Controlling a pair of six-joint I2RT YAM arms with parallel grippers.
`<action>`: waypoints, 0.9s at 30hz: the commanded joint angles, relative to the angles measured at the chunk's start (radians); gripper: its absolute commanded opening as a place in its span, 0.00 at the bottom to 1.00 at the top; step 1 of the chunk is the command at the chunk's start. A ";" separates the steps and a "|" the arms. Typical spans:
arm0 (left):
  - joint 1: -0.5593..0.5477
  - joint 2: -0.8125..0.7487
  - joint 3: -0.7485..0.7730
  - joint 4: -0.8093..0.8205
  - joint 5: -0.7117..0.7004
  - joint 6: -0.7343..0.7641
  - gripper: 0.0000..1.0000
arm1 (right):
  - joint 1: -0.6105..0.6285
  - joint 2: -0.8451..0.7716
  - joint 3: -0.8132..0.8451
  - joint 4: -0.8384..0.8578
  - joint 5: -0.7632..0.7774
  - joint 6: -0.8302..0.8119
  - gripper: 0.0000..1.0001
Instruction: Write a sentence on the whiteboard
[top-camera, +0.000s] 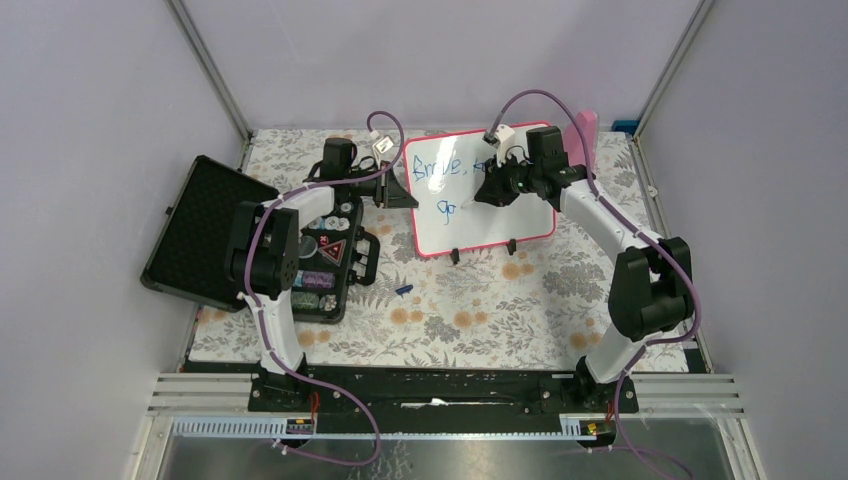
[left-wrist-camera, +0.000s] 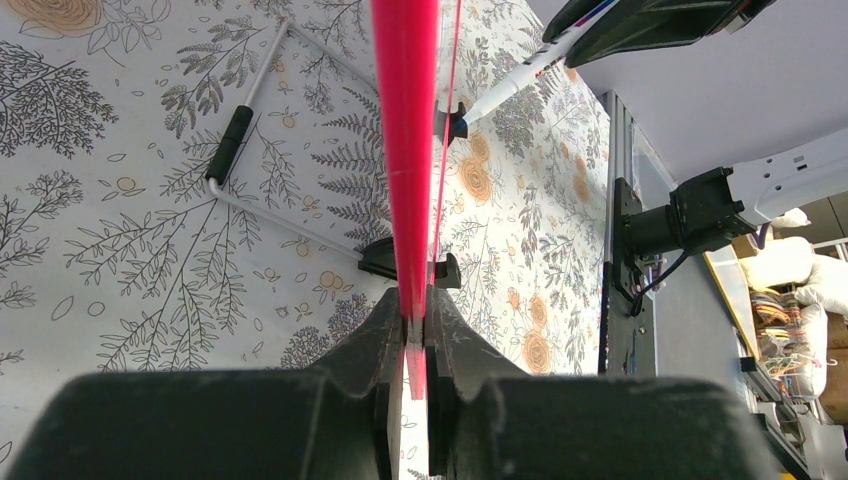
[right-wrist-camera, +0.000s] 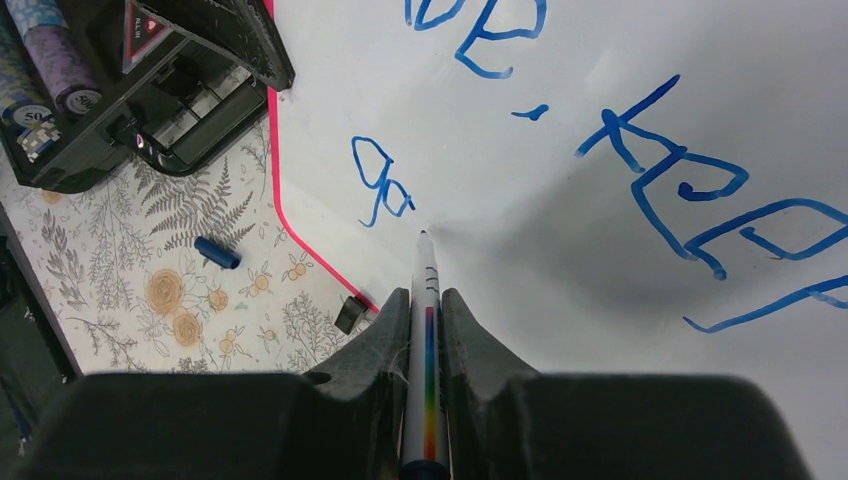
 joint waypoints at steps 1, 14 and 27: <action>0.004 -0.009 0.043 0.009 0.034 0.016 0.00 | -0.001 0.008 0.042 0.034 0.003 0.012 0.00; 0.004 -0.006 0.045 0.009 0.033 0.015 0.00 | 0.006 0.023 0.060 0.041 0.000 0.019 0.00; 0.004 -0.006 0.047 0.008 0.033 0.015 0.00 | 0.010 0.037 0.071 0.042 0.015 0.015 0.00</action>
